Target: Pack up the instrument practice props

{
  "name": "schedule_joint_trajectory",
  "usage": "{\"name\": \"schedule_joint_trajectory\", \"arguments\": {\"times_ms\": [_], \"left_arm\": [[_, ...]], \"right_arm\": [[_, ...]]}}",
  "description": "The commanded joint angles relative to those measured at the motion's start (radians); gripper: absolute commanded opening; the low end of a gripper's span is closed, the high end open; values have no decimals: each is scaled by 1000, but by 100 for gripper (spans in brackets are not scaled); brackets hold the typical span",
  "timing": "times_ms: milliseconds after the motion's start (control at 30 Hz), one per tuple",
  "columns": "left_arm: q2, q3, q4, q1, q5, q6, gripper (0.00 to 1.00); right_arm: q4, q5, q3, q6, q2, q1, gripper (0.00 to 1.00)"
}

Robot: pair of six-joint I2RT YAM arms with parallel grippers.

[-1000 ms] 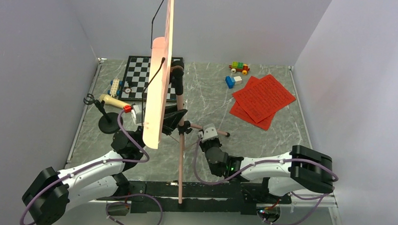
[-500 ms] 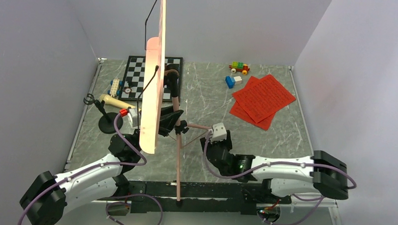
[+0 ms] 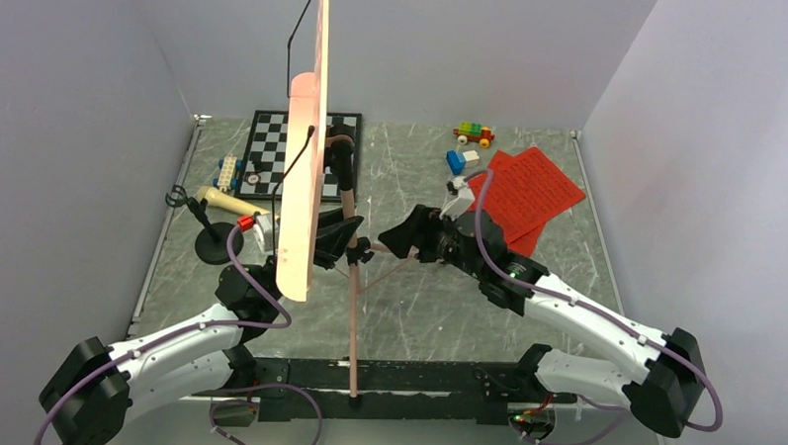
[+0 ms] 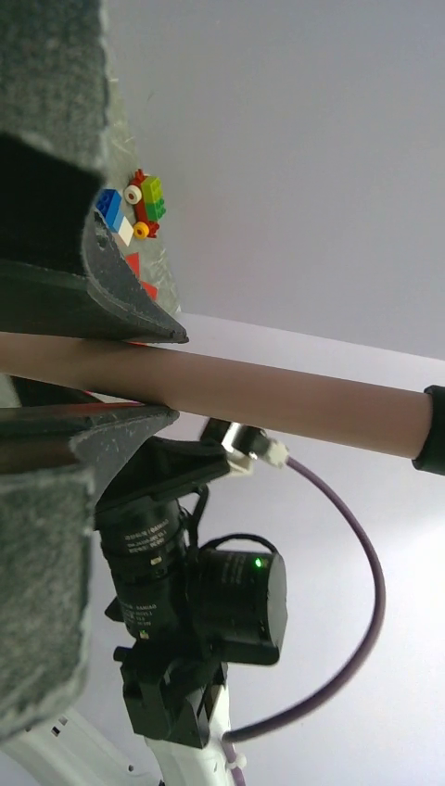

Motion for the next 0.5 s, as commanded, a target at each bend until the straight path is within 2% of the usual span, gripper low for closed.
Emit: {"name": "schedule_joint_trajectory", "arguments": {"times_ms": [0, 233, 333, 467], "left_arm": [[42, -85, -356, 16, -182, 18, 0], [28, -93, -356, 4, -194, 21, 0], [23, -88, -363, 1, -192, 25, 0], [19, -88, -368, -1, -194, 27, 0]], "right_arm": [[56, -360, 40, 182, 50, -22, 83], [132, -458, 23, 269, 85, -28, 75], [193, -486, -2, 305, 94, -34, 68], [260, -524, -29, 344, 113, -39, 49]]}}
